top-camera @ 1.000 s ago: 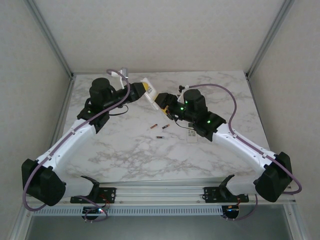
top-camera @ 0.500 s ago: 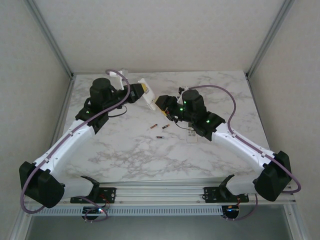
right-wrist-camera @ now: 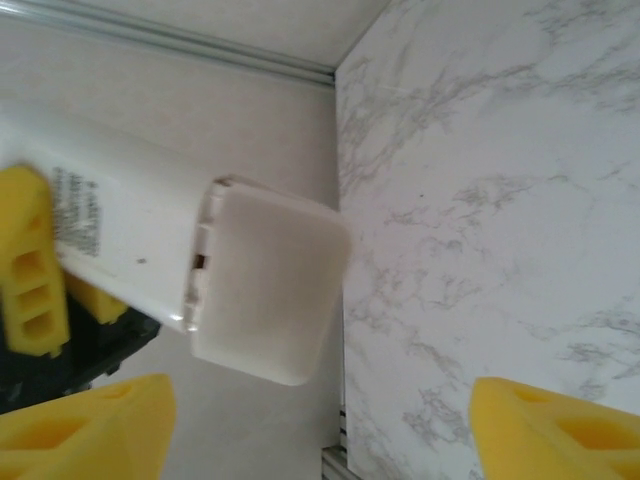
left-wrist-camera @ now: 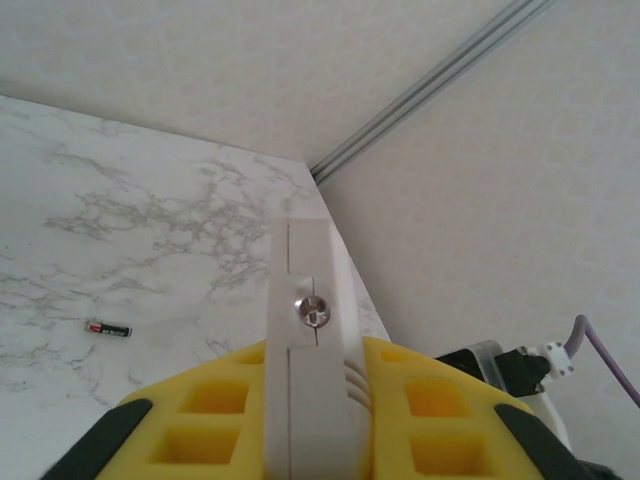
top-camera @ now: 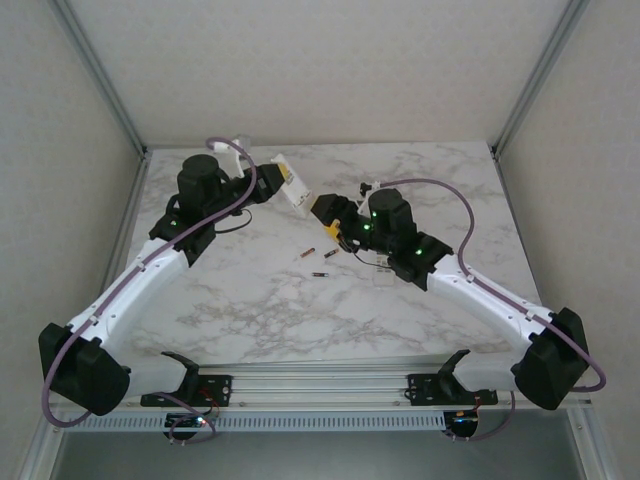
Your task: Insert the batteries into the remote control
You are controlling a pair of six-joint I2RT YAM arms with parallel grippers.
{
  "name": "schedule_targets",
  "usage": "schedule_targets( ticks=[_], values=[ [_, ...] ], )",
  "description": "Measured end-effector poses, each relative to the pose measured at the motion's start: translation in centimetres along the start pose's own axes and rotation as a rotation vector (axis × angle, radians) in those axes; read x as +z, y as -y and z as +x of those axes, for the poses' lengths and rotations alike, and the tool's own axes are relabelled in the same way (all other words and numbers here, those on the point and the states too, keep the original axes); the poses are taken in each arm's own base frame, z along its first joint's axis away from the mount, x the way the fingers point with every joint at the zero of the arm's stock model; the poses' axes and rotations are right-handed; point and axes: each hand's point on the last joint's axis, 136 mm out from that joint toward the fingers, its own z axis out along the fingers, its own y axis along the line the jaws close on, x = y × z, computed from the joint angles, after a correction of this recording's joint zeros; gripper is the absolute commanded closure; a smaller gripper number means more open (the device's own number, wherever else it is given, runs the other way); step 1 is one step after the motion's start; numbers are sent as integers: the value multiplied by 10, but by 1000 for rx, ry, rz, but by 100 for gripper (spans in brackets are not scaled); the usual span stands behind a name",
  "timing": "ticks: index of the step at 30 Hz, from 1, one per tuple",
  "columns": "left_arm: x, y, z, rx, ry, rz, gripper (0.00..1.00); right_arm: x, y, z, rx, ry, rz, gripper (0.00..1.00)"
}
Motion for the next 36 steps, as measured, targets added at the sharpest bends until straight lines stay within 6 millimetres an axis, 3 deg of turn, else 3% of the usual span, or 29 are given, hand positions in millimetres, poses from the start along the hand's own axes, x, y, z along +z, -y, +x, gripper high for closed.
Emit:
schedule_targets(
  ticks=[4,11,19,36],
  values=[
    [3,-3,4,-5,-13,-3,100,8,-8,1,-6,-26,-28,19],
    [4,-4,7,-7,-25,2,100,26,-1,3,13,-54,-10,32],
    [4,-3,8,-5,-29,6,100,28,0,3,26,-57,-1,48],
    [4,-5,9,17,-33,0,100,27,1,3,31,-57,4,57]
  ],
)
